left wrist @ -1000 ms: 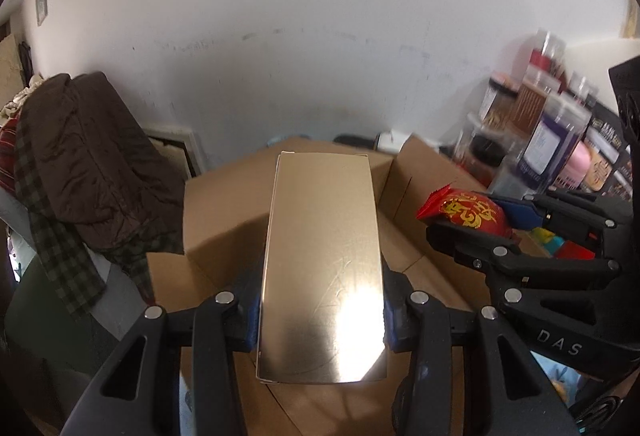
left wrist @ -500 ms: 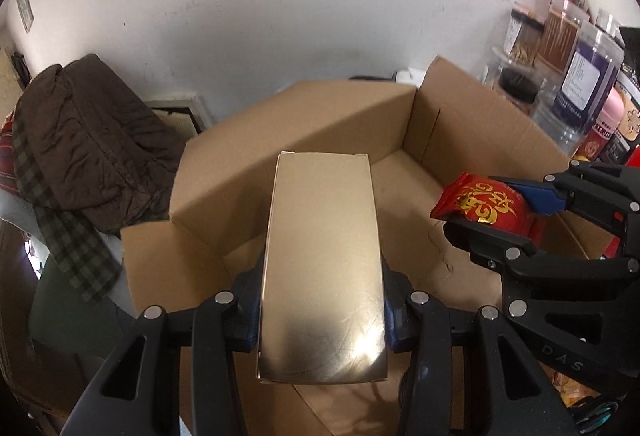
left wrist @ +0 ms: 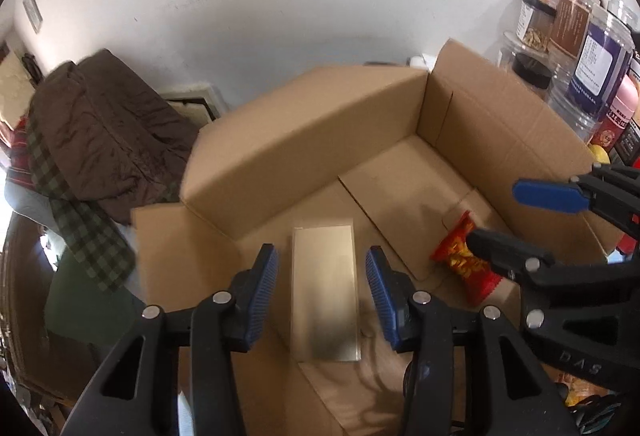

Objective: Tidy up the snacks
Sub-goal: 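Open both grippers to drop the gold box and red packet inside, then withdraw both grippers from the cardboard box back over the table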

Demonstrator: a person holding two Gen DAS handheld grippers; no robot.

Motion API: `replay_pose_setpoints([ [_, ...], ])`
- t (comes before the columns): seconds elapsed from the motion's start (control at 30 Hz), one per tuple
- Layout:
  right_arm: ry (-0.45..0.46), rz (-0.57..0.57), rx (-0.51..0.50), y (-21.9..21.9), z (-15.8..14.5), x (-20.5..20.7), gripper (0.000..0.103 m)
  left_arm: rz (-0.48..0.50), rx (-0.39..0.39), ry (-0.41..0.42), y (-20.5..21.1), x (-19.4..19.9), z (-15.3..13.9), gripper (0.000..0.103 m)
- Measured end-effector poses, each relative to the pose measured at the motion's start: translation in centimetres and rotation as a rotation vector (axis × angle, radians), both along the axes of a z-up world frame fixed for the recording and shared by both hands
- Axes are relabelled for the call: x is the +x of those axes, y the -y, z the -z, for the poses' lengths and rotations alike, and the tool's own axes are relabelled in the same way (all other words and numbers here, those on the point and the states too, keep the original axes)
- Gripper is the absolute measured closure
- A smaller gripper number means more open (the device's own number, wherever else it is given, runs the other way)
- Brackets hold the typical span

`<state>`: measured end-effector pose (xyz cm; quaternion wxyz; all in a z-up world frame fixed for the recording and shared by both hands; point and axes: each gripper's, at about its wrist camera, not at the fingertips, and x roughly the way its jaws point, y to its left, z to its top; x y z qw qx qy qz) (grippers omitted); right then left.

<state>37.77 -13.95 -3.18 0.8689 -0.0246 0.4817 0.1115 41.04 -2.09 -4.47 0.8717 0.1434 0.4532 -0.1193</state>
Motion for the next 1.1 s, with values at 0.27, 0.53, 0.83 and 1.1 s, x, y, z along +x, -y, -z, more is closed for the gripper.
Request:
replay_pose_setpoints([
  [0.27, 0.048, 0.024, -0.006, 0.3, -2.2, -1.7, 0.050, -0.031, -0.013, 0.092, -0.5, -1.6, -3.7, 0.033],
  [0.53, 0.144, 0.044, 0.008, 0.6, -6.5, -4.4, 0.050, -0.049, -0.075, 0.153, -1.6, -4.3, -8.0, 0.033],
  [0.83, 0.282, 0.038, -0.004, -0.1, -11.7, -9.2, 0.050, -0.051, -0.134, 0.253, -2.6, -8.7, -13.1, 0.033],
  [1.1, 0.409, 0.025, -0.027, -0.6, -15.3, -14.7, 0.037, -0.040, -0.181, 0.318, -3.8, -13.5, -16.4, 0.030],
])
